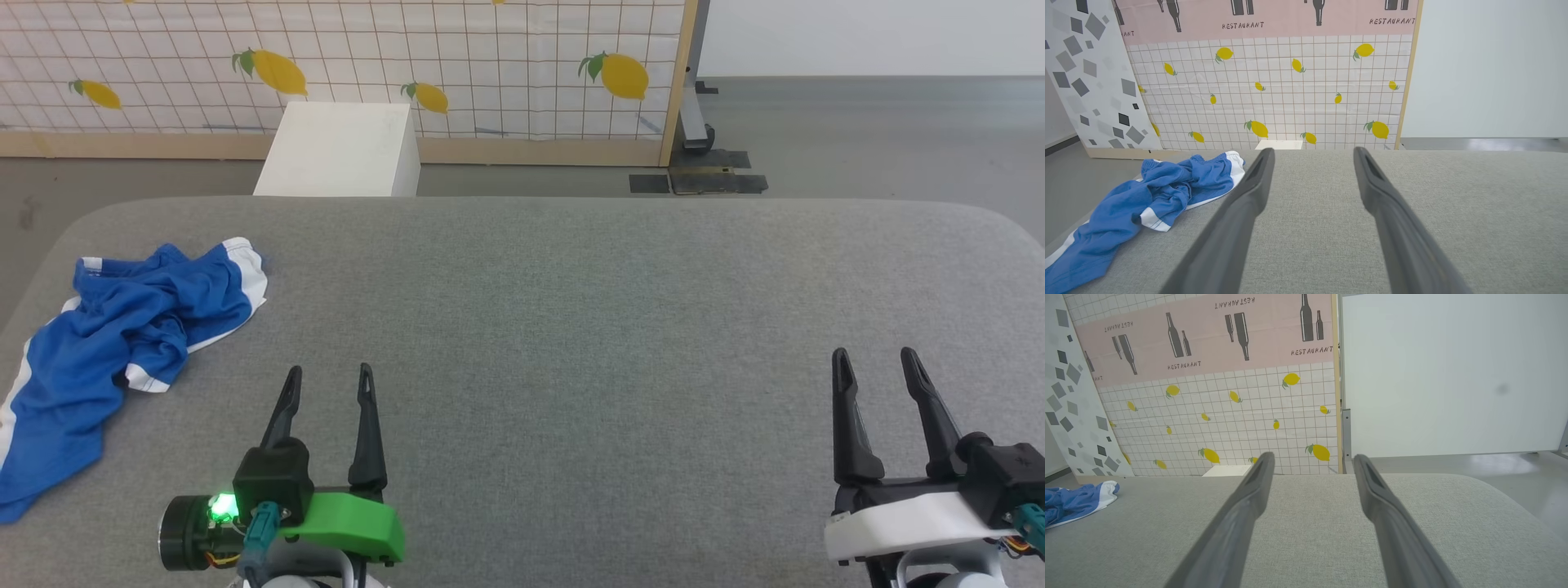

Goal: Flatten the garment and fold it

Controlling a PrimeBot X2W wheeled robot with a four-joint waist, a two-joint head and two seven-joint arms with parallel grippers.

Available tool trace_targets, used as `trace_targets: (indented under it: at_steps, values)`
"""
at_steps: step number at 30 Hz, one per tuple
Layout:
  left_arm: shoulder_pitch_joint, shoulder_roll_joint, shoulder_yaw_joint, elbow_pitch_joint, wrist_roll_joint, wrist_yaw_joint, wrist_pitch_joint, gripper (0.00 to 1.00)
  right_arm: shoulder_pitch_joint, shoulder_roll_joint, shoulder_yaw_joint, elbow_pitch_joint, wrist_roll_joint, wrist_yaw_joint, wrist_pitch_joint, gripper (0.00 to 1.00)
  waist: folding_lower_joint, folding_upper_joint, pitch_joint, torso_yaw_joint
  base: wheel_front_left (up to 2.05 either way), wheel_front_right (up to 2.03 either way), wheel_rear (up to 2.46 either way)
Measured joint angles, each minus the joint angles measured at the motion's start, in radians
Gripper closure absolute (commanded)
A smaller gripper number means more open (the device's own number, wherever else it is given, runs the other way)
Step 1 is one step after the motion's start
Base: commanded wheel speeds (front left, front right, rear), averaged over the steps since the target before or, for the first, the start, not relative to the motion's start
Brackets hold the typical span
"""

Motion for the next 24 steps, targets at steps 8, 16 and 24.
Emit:
trace_targets:
  at_steps: [8, 16, 24]
  values:
    - [0.0, 0.0, 0.002, 0.028, -0.009, -0.023, -0.016, 0.0, 0.003, 0.0, -0.006, 0.001, 0.0, 0.0, -0.016, 0.0, 0.0, 0.0, 0.0, 0.003, 0.0, 0.0, 0.0]
    - [0.0, 0.001, 0.0, 0.038, -0.007, -0.013, -0.031, 0.0, 0.004, 0.0, -0.013, 0.007, -0.001, 0.0, -0.031, 0.0, 0.0, 0.0, 0.001, 0.007, 0.0, 0.0, 0.0]
    - [0.0, 0.001, -0.004, 0.041, -0.007, -0.005, -0.049, 0.0, 0.008, 0.0, -0.015, 0.013, -0.001, 0.0, -0.048, 0.0, 0.0, 0.0, 0.003, 0.01, 0.0, 0.0, 0.0]
